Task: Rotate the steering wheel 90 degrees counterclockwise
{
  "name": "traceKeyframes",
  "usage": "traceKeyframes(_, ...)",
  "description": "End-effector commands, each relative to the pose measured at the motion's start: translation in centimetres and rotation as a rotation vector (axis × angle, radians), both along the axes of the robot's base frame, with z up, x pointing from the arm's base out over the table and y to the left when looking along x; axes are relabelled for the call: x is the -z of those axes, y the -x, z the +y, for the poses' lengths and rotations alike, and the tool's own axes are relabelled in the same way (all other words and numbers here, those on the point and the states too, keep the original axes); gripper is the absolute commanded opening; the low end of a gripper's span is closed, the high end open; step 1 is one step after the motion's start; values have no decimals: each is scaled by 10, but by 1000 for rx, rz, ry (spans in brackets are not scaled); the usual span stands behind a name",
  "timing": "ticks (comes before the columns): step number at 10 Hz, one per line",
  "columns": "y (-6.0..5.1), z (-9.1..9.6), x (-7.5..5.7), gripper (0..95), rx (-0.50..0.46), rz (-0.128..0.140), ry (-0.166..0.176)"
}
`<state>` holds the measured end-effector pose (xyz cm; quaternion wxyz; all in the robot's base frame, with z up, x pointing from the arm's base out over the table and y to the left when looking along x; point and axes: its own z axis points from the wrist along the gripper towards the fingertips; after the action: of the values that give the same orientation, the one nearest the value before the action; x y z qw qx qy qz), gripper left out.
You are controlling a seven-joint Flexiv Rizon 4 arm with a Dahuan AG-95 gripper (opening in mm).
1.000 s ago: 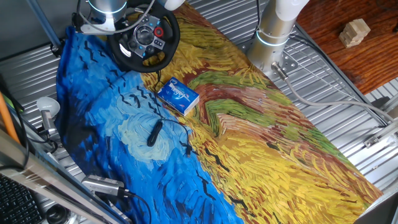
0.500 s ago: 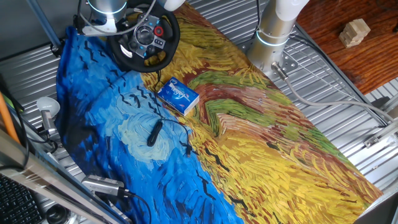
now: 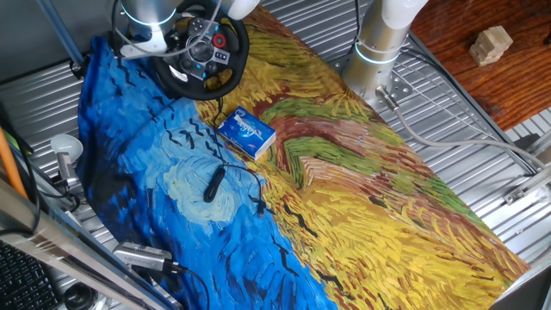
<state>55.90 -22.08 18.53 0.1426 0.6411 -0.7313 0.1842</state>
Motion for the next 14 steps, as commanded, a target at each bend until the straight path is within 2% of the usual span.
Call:
traceKeyframes(1, -2, 4, 0, 0, -20, 13, -2)
traceKeyframes(4, -2, 10, 9, 0, -33, 28, -24)
traceKeyframes(13, -2, 21, 17, 0, -124, 70, -28)
traceKeyframes(14, -1, 23, 20, 0, -147, 81, -32)
